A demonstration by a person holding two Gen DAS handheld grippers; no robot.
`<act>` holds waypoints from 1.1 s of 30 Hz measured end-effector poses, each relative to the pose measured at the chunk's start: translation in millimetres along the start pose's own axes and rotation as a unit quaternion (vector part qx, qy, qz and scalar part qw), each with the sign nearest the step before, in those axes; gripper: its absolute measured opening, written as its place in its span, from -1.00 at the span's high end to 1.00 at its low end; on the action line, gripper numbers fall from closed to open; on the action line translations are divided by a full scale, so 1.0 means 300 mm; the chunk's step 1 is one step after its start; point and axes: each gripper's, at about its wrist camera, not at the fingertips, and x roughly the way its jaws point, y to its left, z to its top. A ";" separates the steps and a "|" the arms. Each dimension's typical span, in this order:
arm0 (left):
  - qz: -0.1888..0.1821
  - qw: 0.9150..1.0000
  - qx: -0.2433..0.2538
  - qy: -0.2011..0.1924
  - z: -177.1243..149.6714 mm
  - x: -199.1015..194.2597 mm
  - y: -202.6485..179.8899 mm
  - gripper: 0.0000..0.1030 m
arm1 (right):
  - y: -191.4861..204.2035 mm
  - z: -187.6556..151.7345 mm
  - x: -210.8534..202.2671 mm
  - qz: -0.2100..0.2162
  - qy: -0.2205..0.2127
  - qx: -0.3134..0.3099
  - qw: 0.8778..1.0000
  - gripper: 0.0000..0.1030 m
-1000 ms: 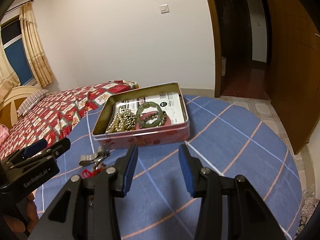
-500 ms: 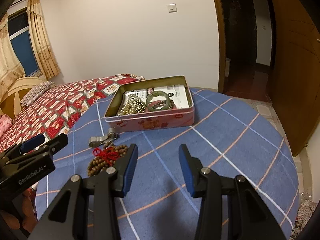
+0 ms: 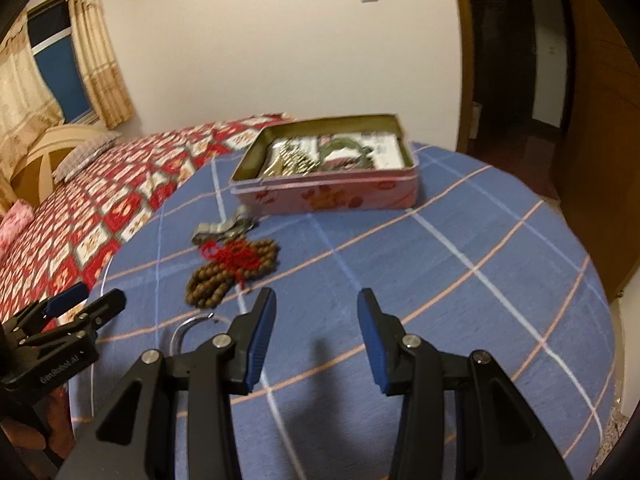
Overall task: Organize jewelry
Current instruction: 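Withdraw both grippers from the tin toward the remaining jewelry, then grasp the red-tasseled wooden bead bracelet with the left gripper while the right gripper grasps the silver bangle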
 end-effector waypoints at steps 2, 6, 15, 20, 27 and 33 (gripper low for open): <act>0.003 1.000 0.004 0.005 -0.005 0.007 -0.002 -0.40 | 0.029 -0.010 0.015 0.009 0.011 -0.014 1.000 0.11; 0.004 1.000 -0.001 0.006 -0.001 0.003 0.005 -0.40 | 0.099 -0.028 0.072 0.024 0.044 -0.054 0.997 0.11; 0.002 1.000 -0.013 0.013 0.005 0.017 0.030 -0.40 | 0.205 -0.061 0.162 -0.002 0.088 -0.132 0.987 0.28; -0.011 1.000 -0.011 0.021 0.013 0.033 0.014 -0.40 | 0.204 -0.067 0.151 0.001 0.090 -0.152 0.984 0.84; -0.036 0.999 0.011 0.021 0.031 0.045 -0.031 -0.40 | 0.086 -0.022 0.091 0.009 0.063 -0.081 0.995 0.84; -0.082 0.996 0.035 -0.010 0.102 0.063 -0.113 -0.40 | -0.051 0.048 0.034 0.007 0.025 0.002 1.000 0.83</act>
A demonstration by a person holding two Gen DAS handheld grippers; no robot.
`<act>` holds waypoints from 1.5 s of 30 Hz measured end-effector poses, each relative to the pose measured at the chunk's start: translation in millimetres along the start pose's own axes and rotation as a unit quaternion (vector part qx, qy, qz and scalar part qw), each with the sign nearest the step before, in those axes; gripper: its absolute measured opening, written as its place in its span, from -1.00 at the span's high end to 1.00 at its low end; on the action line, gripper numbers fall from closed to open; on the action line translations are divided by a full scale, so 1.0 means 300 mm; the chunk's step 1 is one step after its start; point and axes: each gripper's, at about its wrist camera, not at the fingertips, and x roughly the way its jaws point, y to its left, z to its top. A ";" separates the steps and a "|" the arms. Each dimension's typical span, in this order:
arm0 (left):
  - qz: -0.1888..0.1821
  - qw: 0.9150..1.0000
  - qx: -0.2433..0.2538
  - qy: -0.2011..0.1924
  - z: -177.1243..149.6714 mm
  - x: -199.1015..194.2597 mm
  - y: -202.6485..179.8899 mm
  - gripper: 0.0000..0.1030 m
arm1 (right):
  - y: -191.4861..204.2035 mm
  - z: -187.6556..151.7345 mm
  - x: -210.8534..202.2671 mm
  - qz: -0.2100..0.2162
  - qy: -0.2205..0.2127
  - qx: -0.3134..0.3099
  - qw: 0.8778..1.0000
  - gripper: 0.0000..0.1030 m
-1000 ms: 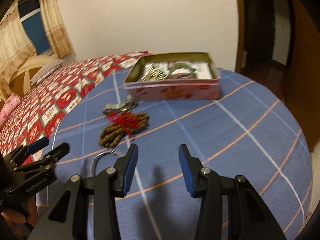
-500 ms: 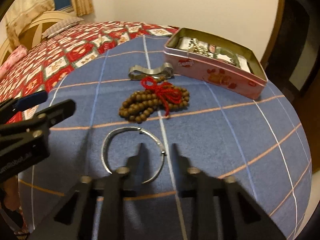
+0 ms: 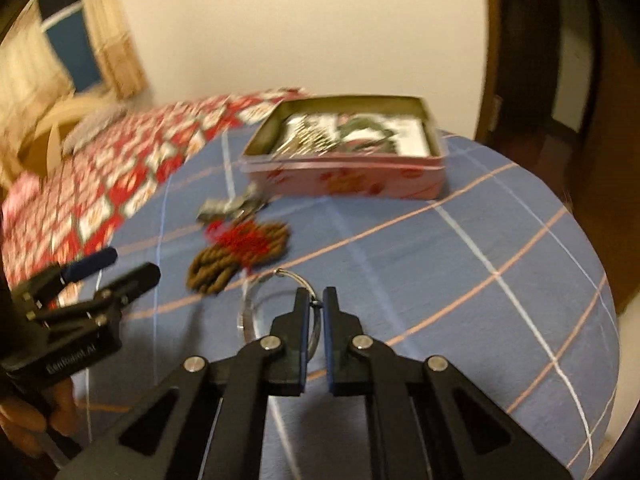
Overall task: Organize jewelry
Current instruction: 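Grasp the red-tasseled wooden bead bracelet with the left gripper while the right gripper grasps the silver bangle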
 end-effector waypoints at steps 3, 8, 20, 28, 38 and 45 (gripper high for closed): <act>-0.016 0.999 0.029 -0.001 0.038 0.043 -0.061 -0.40 | -0.028 0.005 -0.009 -0.005 -0.009 0.012 1.000 0.82; -0.030 0.997 0.072 0.012 0.069 0.132 -0.144 -0.06 | -0.055 -0.001 0.002 -0.006 -0.003 0.022 1.000 0.82; -0.101 0.994 0.041 -0.025 0.088 0.055 -0.081 0.97 | -0.107 -0.008 0.005 0.007 -0.004 0.047 0.999 0.83; -0.131 0.989 0.008 -0.075 0.106 -0.090 -0.030 0.97 | -0.126 0.025 -0.060 0.017 -0.040 0.058 0.997 0.85; -0.139 0.985 -0.010 -0.098 0.111 -0.154 0.004 0.97 | -0.153 0.009 0.015 -0.002 0.028 0.044 0.999 -0.01; -0.127 0.988 -0.009 -0.087 0.103 -0.142 -0.001 0.97 | -0.048 -0.020 0.115 -0.004 0.073 -0.015 0.997 -0.43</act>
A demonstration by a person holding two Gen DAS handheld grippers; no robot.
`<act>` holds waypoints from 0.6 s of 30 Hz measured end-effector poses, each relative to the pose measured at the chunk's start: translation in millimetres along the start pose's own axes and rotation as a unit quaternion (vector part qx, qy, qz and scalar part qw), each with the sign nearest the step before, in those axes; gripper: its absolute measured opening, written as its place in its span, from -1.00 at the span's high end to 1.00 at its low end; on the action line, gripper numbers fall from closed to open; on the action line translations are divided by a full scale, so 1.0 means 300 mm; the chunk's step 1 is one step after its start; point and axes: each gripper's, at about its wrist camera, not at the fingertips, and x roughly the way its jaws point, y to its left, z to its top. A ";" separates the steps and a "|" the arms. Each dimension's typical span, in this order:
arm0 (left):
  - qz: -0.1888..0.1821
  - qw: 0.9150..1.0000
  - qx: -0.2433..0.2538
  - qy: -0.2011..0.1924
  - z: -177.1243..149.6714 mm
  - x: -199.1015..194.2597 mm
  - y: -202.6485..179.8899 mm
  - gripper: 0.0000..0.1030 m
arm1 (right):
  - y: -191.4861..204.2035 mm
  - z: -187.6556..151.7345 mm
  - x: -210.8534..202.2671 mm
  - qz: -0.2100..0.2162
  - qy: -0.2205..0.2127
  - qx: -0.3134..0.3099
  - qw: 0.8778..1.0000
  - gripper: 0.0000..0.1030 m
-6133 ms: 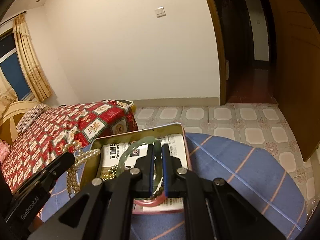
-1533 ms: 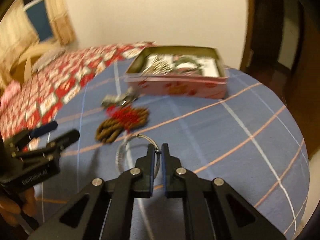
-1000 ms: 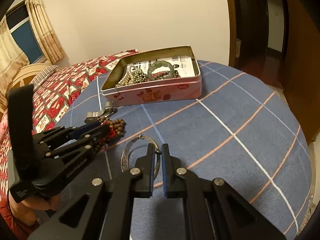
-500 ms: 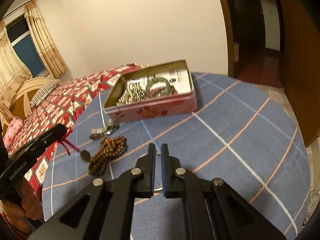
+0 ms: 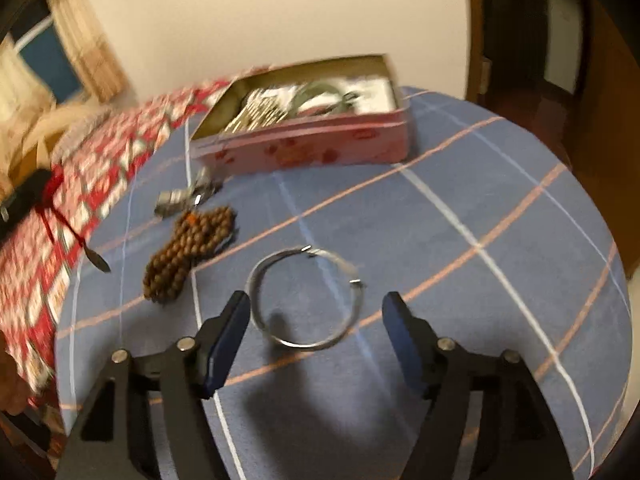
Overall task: Organize jewelry
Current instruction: 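Grasp the red-tasseled wooden bead bracelet with the left gripper while the right gripper grasps the silver bangle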
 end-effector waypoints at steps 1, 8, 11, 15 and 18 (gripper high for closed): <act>0.001 1.000 0.000 0.001 -0.002 0.001 0.000 0.97 | 0.029 0.000 0.008 -0.017 -0.007 -0.023 1.000 -0.49; 0.004 1.000 -0.012 0.002 -0.010 -0.004 0.018 0.97 | 0.056 -0.002 0.028 -0.060 -0.007 -0.051 0.997 -0.33; 0.004 1.000 -0.014 0.002 -0.015 -0.002 0.020 0.97 | 0.035 -0.001 0.014 -0.063 -0.010 -0.033 0.997 -0.32; 0.003 1.000 -0.017 -0.002 -0.015 -0.003 0.019 0.97 | 0.034 0.020 -0.036 -0.075 -0.038 -0.023 0.996 -0.32; 0.002 1.000 -0.021 -0.008 -0.010 -0.004 0.020 0.97 | 0.043 0.041 -0.087 -0.080 -0.065 -0.024 0.994 -0.32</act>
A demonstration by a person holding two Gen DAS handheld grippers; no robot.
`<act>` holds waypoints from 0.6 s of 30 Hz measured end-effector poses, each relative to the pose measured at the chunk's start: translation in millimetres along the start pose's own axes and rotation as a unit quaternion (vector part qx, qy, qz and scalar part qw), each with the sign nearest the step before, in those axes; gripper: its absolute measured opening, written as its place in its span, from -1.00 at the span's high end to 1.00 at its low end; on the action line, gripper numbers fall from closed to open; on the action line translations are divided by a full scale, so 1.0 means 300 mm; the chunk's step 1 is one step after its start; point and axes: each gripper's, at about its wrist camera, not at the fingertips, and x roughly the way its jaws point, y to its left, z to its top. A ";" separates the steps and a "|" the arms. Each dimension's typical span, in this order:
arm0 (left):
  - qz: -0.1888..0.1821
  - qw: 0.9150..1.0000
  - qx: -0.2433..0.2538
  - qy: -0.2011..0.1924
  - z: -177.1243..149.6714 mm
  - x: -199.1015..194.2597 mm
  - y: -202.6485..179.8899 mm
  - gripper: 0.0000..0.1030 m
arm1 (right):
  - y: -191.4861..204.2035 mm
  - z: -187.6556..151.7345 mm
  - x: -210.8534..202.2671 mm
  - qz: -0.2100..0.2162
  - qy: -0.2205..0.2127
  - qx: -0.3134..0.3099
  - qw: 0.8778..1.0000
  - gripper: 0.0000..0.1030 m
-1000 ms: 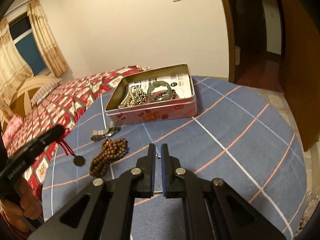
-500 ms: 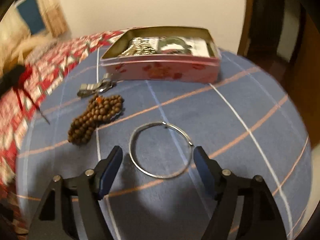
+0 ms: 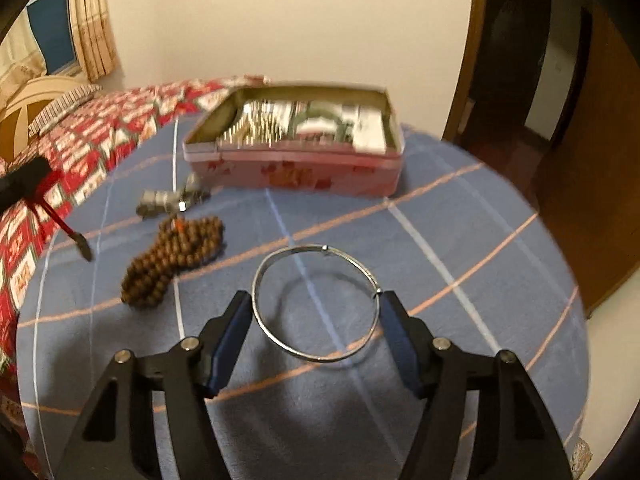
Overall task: Organize jewelry
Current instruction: 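Grasp the red-tasseled wooden bead bracelet with the left gripper while the right gripper grasps the silver bangle, then carry the bead bracelet and silver bangle in both grippers into the pink tin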
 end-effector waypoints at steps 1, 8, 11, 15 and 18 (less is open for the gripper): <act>-0.001 1.000 -0.001 -0.002 0.002 -0.001 0.000 0.97 | 0.000 0.013 -0.016 0.000 -0.010 0.001 1.000 -0.32; -0.010 1.000 0.003 -0.009 0.026 0.020 -0.029 0.97 | 0.001 0.091 -0.076 0.006 -0.057 0.009 0.998 -0.33; -0.018 1.000 0.010 -0.016 0.051 0.030 -0.054 0.97 | -0.014 0.121 -0.092 0.008 -0.073 0.017 0.997 -0.33; -0.028 0.999 0.014 -0.023 0.090 0.054 -0.077 0.97 | -0.042 0.155 -0.108 0.005 -0.093 0.025 0.995 -0.33; -0.032 0.999 0.016 -0.032 0.124 0.087 -0.095 0.97 | -0.060 0.198 -0.098 0.000 -0.103 0.029 0.994 -0.33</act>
